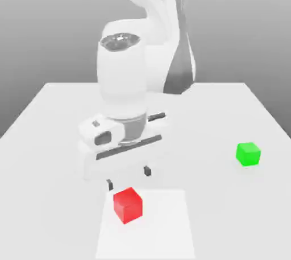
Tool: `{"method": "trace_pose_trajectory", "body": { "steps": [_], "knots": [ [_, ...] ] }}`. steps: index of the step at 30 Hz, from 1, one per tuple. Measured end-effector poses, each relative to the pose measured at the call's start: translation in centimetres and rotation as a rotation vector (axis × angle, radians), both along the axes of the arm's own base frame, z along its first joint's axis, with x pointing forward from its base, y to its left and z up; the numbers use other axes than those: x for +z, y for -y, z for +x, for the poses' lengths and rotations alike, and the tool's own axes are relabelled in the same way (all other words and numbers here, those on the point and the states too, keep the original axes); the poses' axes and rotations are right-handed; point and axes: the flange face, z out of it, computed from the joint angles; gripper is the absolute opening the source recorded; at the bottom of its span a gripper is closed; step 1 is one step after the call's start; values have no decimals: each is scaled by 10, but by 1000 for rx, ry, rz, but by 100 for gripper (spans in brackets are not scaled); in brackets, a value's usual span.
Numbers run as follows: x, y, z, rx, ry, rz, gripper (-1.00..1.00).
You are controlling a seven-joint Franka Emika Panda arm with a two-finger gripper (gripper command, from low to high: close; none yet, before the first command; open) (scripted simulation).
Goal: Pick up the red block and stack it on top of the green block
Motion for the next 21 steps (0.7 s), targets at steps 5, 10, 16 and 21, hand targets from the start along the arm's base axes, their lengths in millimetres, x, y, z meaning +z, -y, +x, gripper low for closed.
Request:
{"method": "trace_pose_trajectory", "body": {
  "steps": [5, 10, 16, 21],
  "knots": [
    [-27, -3, 2, 19, -1, -4, 0],
    [-58, -4, -2, 16, -7, -4, 0],
    [-63, -4, -3, 15, -11, -3, -100],
    [-46, -3, 0, 18, -4, -4, -100]
  ]
}}
